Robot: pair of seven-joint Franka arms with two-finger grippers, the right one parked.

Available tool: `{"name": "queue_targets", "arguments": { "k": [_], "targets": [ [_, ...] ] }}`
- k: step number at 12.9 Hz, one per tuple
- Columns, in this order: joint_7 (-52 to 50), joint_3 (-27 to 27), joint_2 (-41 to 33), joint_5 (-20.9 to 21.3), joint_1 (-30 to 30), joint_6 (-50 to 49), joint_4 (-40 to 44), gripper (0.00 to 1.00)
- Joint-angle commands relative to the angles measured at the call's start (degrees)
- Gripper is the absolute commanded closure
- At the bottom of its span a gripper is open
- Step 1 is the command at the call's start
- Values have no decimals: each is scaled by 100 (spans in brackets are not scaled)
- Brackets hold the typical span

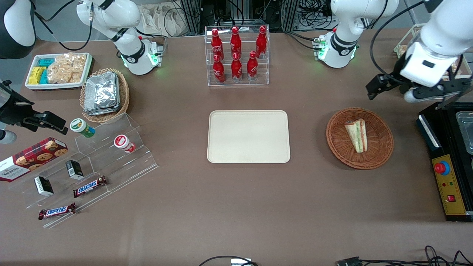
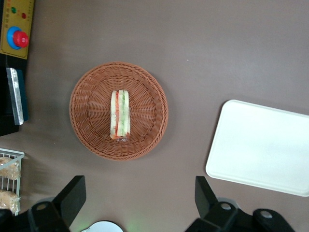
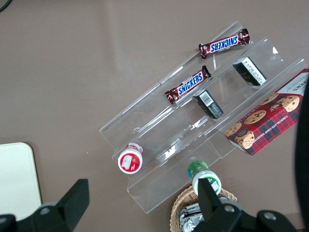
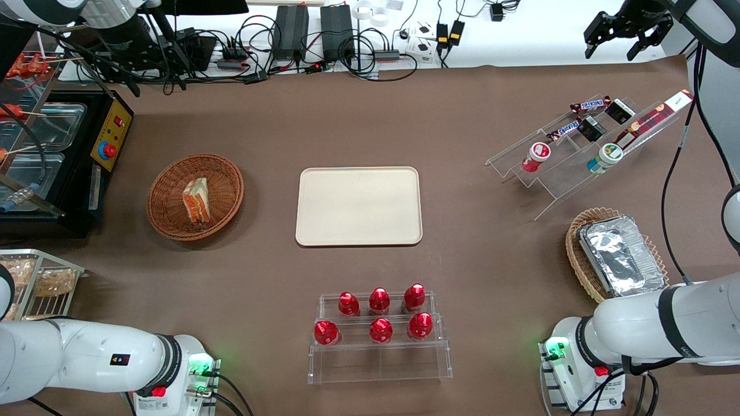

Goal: Place sandwich from basket to tray
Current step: 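Move the left gripper over the wrapped sandwich in the wicker basket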

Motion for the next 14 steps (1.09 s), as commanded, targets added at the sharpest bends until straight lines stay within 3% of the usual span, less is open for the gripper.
{"name": "queue_targets", "arguments": {
  "k": [1, 7, 10, 14],
  "targets": [
    [-59, 67, 137, -44, -43, -137, 212, 0],
    [-23, 67, 128, -44, 1, -181, 3, 0],
    [-24, 365, 32, -44, 115, 588, -1084, 0],
    [-15, 621, -12, -17, 124, 2450, -2842, 0]
  ]
}}
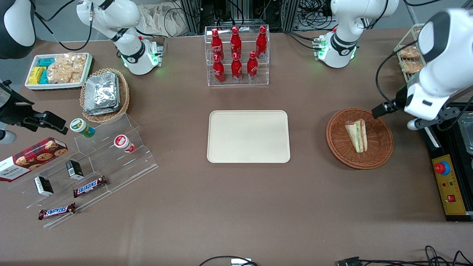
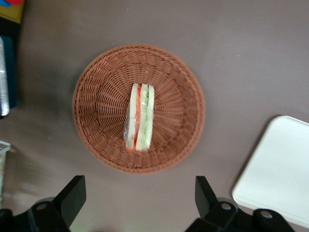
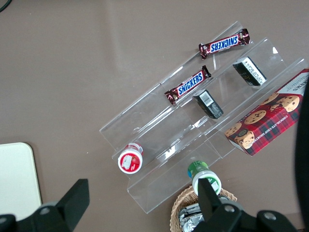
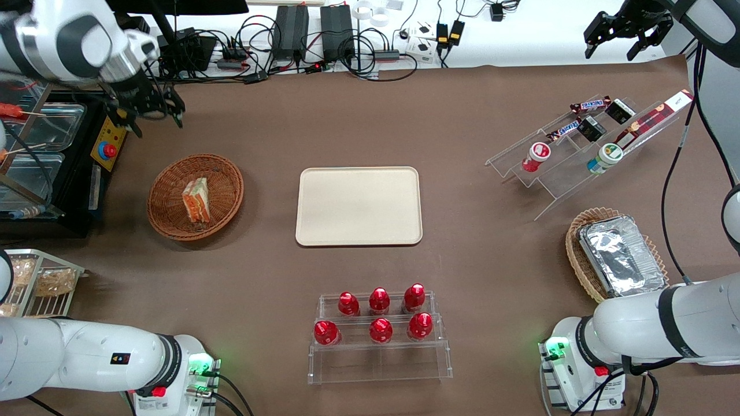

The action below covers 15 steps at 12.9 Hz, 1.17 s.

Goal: Place sandwich from basket to tray
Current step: 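Move the left gripper over the wrapped sandwich in the wicker basket, then lower the open left gripper around the sandwich and close it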

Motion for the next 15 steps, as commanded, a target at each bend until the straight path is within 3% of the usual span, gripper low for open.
{"name": "queue_targets", "arguments": {
  "k": [1, 10, 15],
  "targets": [
    [-26, -26, -100, -13, 6, 1095, -1101, 0],
    [325, 44, 1051, 101, 15, 3092, -1956, 0],
    [422, 106, 1307, 101, 41, 3305, -1974, 3]
  ]
}}
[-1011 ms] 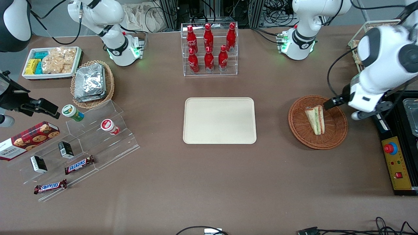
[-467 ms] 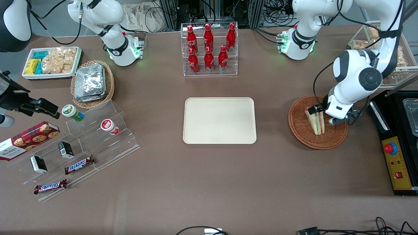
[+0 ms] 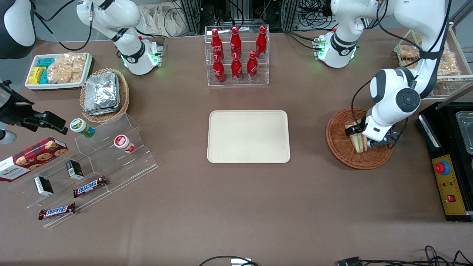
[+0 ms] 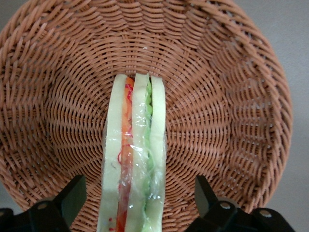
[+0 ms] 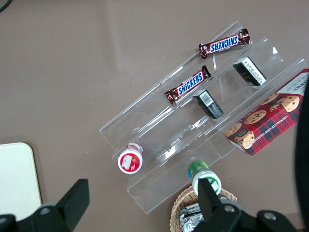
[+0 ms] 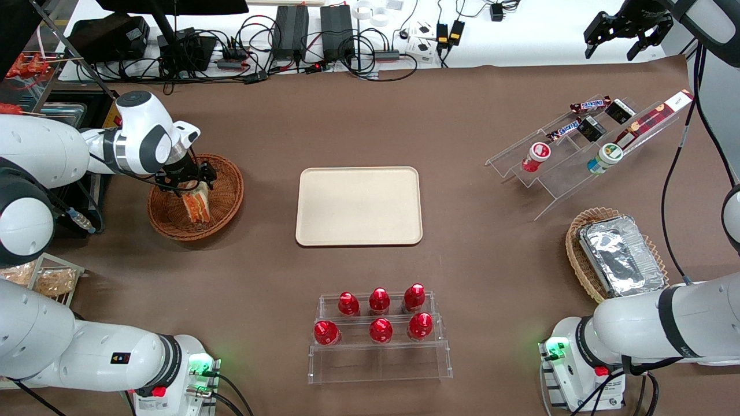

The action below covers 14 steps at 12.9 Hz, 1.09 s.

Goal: Place sandwich from basket to tray
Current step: 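Lower the open left gripper around the sandwich and close it, then lift the sandwich out of the basket and carry it toward the tray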

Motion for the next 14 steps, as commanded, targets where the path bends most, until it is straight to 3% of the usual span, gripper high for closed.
{"name": "queue_targets", "arguments": {
  "k": [1, 2, 3, 7, 9, 11, 14],
  "targets": [
    [71, 20, -19, 78, 25, 104, -38, 24],
    [79, 20, -10, 78, 25, 95, -47, 61],
    [79, 20, -10, 78, 51, 95, -64, 77],
    [97, 20, -80, 78, 95, -1, -74, 79],
    [228, 64, -482, 70, 95, -604, 5, 80],
    [483, 117, -1141, 61, 95, -1796, 433, 84],
    [554, 205, -1293, 26, 87, -4361, 2502, 83]
  ]
}}
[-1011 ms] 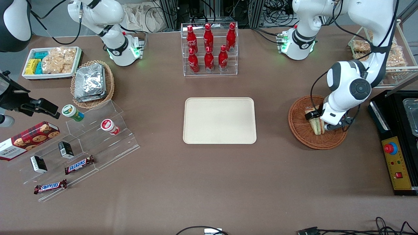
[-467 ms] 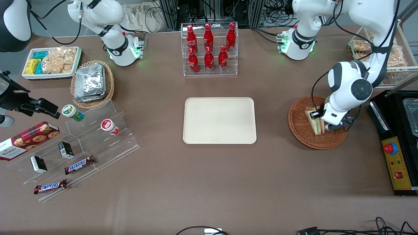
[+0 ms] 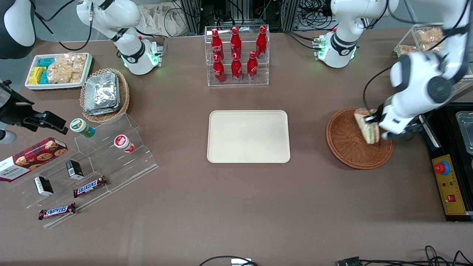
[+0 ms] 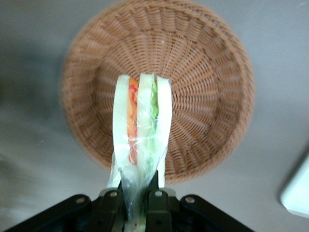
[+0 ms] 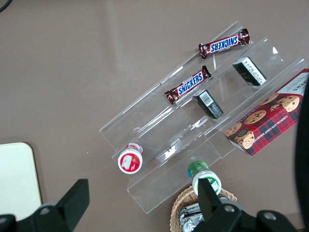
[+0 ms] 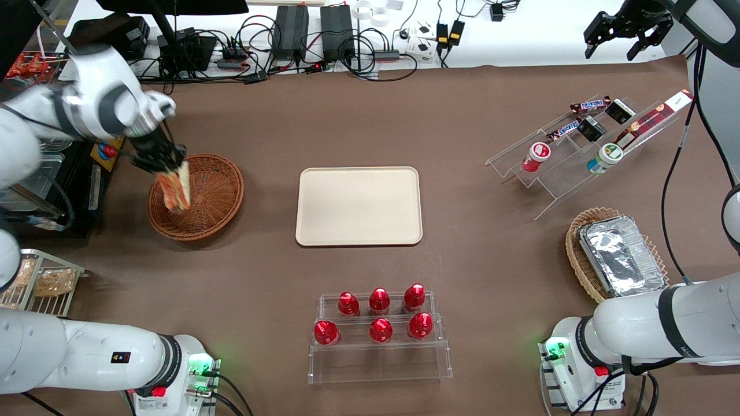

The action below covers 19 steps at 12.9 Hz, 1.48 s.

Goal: Place sandwich from basket to tray
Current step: 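Lift the sandwich out of the basket and carry it toward the tray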

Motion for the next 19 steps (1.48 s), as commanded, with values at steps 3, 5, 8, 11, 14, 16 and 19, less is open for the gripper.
{"name": "queue_targets", "arguments": {
  "k": [3, 5, 8, 11, 14, 16, 19],
  "targets": [
    [413, 22, 231, 25, -15, -2948, 3118, 82],
    [432, -22, 285, 25, -50, -3197, 3622, 82],
    [275, -634, 302, 7, -112, -3224, 3677, 80],
    [-891, -2030, 845, -36, -103, -3215, 4097, 78],
    [-2550, -3323, 1696, -1, -77, -3154, 4764, 78],
    [-3135, -3792, 1928, 69, -112, -3101, 4776, 78],
    [-3102, -3828, 1911, 305, -129, -2445, 3778, 76]
  ]
}}
